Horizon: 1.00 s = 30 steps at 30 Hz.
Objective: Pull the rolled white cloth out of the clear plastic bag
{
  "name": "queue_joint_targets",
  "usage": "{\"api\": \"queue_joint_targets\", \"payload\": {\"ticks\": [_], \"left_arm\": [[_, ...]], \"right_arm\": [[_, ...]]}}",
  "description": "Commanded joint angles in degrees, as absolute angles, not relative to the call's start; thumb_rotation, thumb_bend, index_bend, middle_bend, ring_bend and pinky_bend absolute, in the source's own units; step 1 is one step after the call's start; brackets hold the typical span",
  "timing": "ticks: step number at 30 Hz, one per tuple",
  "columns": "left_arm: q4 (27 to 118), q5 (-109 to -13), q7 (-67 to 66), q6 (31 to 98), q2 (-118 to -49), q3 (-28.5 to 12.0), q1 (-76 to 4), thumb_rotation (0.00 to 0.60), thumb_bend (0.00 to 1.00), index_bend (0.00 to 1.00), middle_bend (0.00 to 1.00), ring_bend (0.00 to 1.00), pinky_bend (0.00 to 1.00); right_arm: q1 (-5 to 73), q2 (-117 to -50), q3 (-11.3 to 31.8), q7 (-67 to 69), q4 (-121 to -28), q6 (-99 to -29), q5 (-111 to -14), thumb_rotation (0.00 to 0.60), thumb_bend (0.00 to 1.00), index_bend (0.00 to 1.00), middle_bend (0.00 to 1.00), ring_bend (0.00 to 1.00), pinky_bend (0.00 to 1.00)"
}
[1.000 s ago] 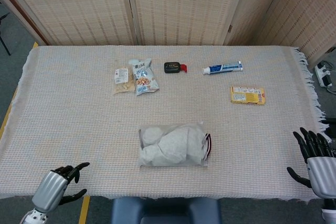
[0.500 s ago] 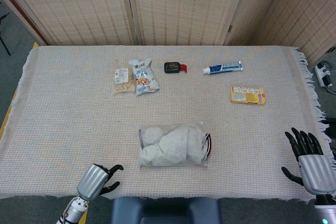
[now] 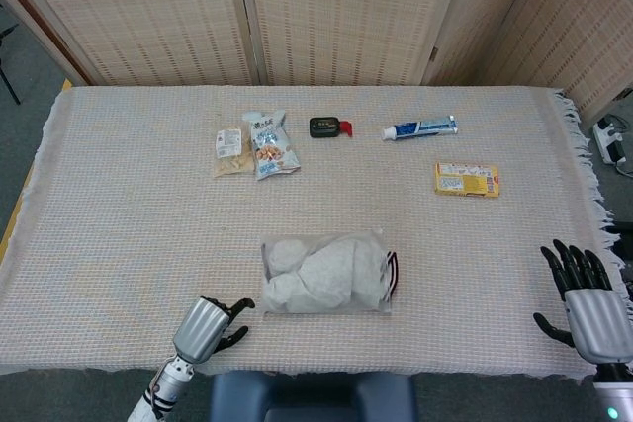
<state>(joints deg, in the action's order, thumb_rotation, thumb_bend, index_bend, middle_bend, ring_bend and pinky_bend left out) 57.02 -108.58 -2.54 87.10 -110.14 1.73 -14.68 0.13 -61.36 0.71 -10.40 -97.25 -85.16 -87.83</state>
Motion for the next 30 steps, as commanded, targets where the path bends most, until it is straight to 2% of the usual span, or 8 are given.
{"api": "queue_joint_targets", "payload": {"ticks": [1, 11, 24, 30], "left_arm": [[53.6, -109.0, -2.4, 88.0, -113.3, 1.5, -16.3, 0.600, 0.27, 0.45, 1.00, 1.00, 1.00], [45.7, -108.3, -1.4, 89.7, -118.6, 1.2, -18.9, 0.600, 0.27, 0.48, 1.00, 1.00, 1.00], [38.1, -106.6, 0.7, 91.7, -121.8, 1.8, -20.9, 0.600, 0.36, 0.54, 1.00, 1.00, 1.00], [35.3, -105.9, 1.8, 92.0, -123.0, 2.3, -21.7, 0.600, 0.42, 0.60, 1.00, 1.00, 1.00]], "right_arm": [[0.2, -61.1, 0.8, -10.0, -97.4, -84.9, -87.6, 0.600, 0.15, 0.00, 0.00, 0.00, 0.00], [0.4, -59.7, 0.4, -7.9, -97.8, -84.3, -87.5, 0.600, 0.15, 0.00, 0.00, 0.00, 0.00], [0.8, -58.8, -0.4, -6.3, -98.0, -83.3, -88.5, 0.600, 0.15, 0.00, 0.00, 0.00, 0.00], [1.0, -58.9, -0.4, -6.7, -98.1, -83.0, -88.3, 0.600, 0.15, 0.00, 0.00, 0.00, 0.00]]}}
